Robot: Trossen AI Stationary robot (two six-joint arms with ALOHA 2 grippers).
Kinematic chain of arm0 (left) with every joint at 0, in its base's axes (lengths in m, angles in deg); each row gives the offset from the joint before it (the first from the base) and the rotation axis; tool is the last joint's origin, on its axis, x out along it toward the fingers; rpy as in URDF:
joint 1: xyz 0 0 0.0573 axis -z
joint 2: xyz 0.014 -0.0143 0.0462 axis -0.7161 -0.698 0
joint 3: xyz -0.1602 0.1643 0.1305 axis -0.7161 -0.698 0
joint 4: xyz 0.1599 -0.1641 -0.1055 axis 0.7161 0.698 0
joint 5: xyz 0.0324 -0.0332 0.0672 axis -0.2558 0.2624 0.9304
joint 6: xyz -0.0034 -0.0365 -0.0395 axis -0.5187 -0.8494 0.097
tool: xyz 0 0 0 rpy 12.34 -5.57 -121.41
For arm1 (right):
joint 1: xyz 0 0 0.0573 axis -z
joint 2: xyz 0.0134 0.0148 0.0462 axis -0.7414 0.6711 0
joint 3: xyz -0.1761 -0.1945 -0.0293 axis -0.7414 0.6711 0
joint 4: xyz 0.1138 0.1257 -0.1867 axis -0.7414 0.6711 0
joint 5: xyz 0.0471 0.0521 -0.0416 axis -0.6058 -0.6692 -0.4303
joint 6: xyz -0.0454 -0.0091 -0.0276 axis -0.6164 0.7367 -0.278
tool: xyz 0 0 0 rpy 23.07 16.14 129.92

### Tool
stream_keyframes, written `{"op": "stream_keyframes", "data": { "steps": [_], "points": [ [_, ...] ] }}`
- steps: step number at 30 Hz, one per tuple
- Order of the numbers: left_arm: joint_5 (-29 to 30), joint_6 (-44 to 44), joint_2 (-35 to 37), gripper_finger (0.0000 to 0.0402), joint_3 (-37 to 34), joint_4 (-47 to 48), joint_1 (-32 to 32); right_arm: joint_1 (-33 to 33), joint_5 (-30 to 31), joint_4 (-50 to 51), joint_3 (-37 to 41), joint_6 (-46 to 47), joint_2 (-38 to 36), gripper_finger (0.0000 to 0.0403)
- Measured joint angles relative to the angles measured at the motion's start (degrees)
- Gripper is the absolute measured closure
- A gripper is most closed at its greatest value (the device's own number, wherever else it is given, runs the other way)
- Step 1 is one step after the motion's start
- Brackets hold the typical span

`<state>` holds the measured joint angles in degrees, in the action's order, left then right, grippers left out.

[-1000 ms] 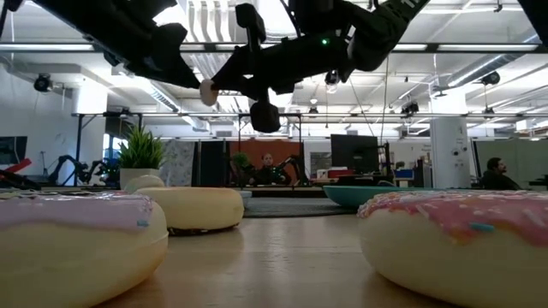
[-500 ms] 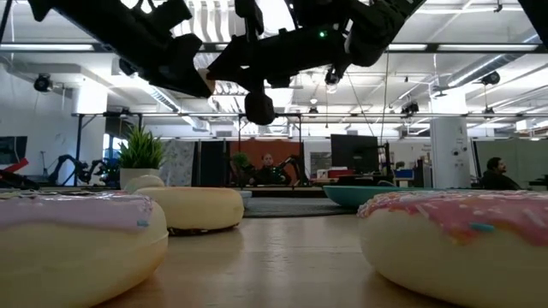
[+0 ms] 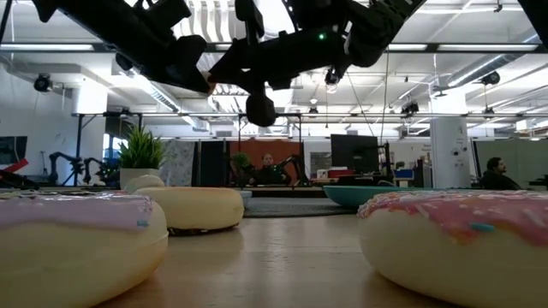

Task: Pick & Place donuts
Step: Put the small orange donut on the light blue plate

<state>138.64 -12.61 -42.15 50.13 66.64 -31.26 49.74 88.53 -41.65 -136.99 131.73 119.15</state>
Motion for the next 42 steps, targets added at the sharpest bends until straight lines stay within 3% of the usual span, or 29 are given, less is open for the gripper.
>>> {"op": "stream_keyframes", "data": {
  "steps": [11, 20, 23, 30, 36, 42],
  "points": [
    [0.29, 0.70, 0.00, 0.0286, 0.06, 0.02, 0.00, 0.00, 0.07, 1.54, 0.00, 1.28, -0.02, 0.0390],
    [-1.06, 1.88, 0.00, 0.0382, 0.37, -0.14, 0.02, 0.17, 0.22, 2.52, 0.01, 1.56, -0.11, 0.0390],
    [-1.29, 1.93, 0.00, 0.0396, 0.37, -0.13, 0.02, 0.17, 0.19, 2.58, 0.02, -0.06, -0.11, 0.0382],
    [-1.09, 4.38, 0.00, 0.0399, 0.37, 1.50, 0.05, 0.37, -3.47, 3.74, 0.15, -10.03, -0.54, 0.0304],
    [-3.31, 2.26, 0.02, 0.0399, -0.10, 9.28, 0.15, 0.43, -8.61, 16.03, 0.76, -22.27, -5.88, 0.0232],
    [-17.28, 1.58, -0.65, 0.0399, -1.63, 13.89, 1.64, 0.27, -4.50, 32.15, 2.17, -33.14, -17.23, 0.0205]
  ]
}}
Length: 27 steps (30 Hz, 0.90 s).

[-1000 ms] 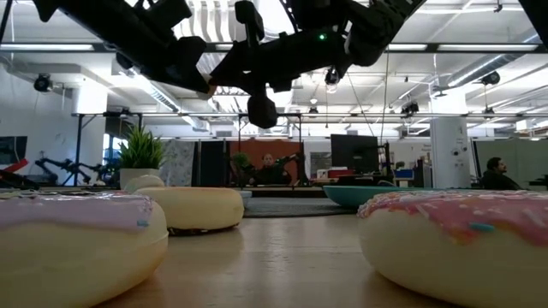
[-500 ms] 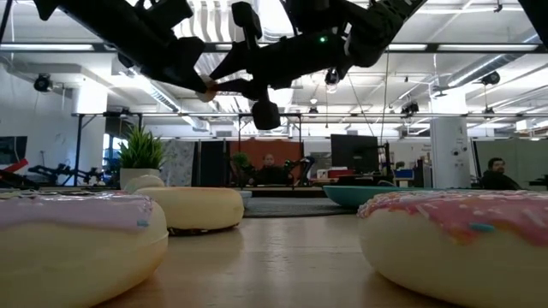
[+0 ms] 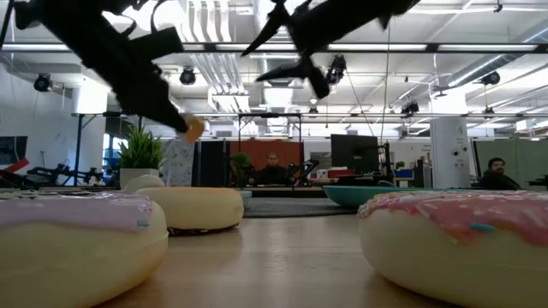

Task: Pick & Place donuts
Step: Put the small orange donut on the light blue plate

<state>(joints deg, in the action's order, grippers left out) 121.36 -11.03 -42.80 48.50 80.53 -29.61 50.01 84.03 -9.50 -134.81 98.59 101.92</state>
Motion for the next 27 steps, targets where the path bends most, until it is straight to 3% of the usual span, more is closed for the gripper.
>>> {"op": "stream_keyframes", "data": {
  "steps": [5, 9, 15, 21, 27],
  "points": [
    [-11.64, 10.66, -3.50, 0.0400, -1.68, -8.85, 3.13, 0.20, 4.49, 10.68, 1.81, -3.01, -9.75, 0.0209],
    [-12.69, 20.26, -8.70, 0.0400, -0.13, -9.24, 4.13, 0.32, 9.67, 13.42, 5.55, -2.30, -16.86, 0.0211],
    [-15.74, 29.22, -16.77, 0.0400, 2.57, -9.11, 3.97, 0.24, 12.62, 13.56, 13.09, 3.15, -24.82, 0.0211],
    [-11.87, 30.33, -20.35, 0.0399, 4.16, -8.74, 3.71, -1.64, 13.94, 11.09, 18.17, 6.90, -27.23, 0.0211],
    [-14.92, 29.73, -20.42, 0.0383, 4.19, -8.04, 3.56, -2.16, 14.63, 7.24, 20.32, 7.52, -26.94, 0.0211]
  ]
}}
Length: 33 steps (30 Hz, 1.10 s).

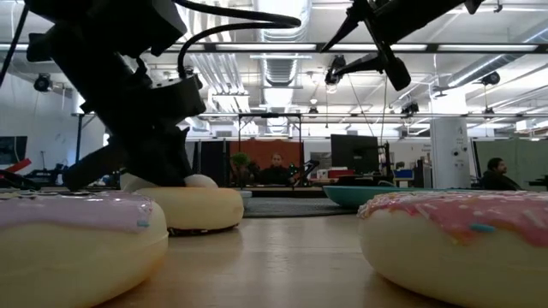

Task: Pick & Place donuts
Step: Put the small orange donut on the light blue plate, then put the big pink donut on the green plate

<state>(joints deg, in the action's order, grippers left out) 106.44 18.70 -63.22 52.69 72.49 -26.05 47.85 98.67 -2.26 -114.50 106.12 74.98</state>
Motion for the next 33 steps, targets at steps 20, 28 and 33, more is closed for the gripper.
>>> {"op": "stream_keyframes", "data": {
  "steps": [20, 28, 33],
  "points": [
    [-2.52, -10.41, 10.75, 0.0257, 3.32, 14.66, 0.65, -3.15, -19.19, 9.50, -1.24, -15.50, 1.37, 0.0211],
    [-2.44, -28.85, 23.86, 0.0257, 2.84, 19.29, 2.43, -14.93, -27.56, 18.96, -5.24, -19.13, 10.19, 0.0211],
    [-2.18, -33.07, 28.31, 0.0257, 2.82, 19.47, 3.00, -24.56, -27.82, 22.82, -11.38, -23.99, 18.09, 0.0211]
  ]
}}
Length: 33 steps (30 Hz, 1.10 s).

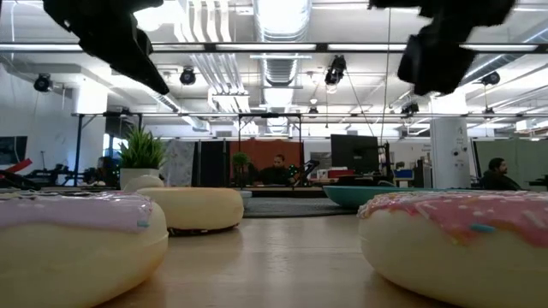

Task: Pick & Place donuts
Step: Put the big pink donut on the green plate

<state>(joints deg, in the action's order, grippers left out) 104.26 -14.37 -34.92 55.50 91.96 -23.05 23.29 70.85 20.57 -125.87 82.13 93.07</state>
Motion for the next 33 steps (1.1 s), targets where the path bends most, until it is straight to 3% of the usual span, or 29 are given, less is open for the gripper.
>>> {"op": "stream_keyframes", "data": {
  "steps": [4, 15, 22, 33],
  "points": [
    [0.02, -0.06, 1.04, 0.0257, 0.00, 0.03, 0.30, -4.07, -2.27, 1.47, -5.15, -3.00, 6.68, 0.0211],
    [0.26, -0.13, -0.03, 0.0257, -0.04, 0.09, 0.36, -4.93, -5.25, 1.57, -14.72, -7.54, 22.10, 0.0211],
    [0.31, -0.08, -0.03, 0.0257, -0.04, 0.40, 0.36, -5.11, -0.09, 1.38, -16.99, -5.70, 25.73, 0.0211],
    [0.26, 0.10, -0.03, 0.0257, -0.07, 1.89, 0.36, -6.20, -0.11, -0.35, -17.06, -6.26, 29.02, 0.0225]
  ]
}}
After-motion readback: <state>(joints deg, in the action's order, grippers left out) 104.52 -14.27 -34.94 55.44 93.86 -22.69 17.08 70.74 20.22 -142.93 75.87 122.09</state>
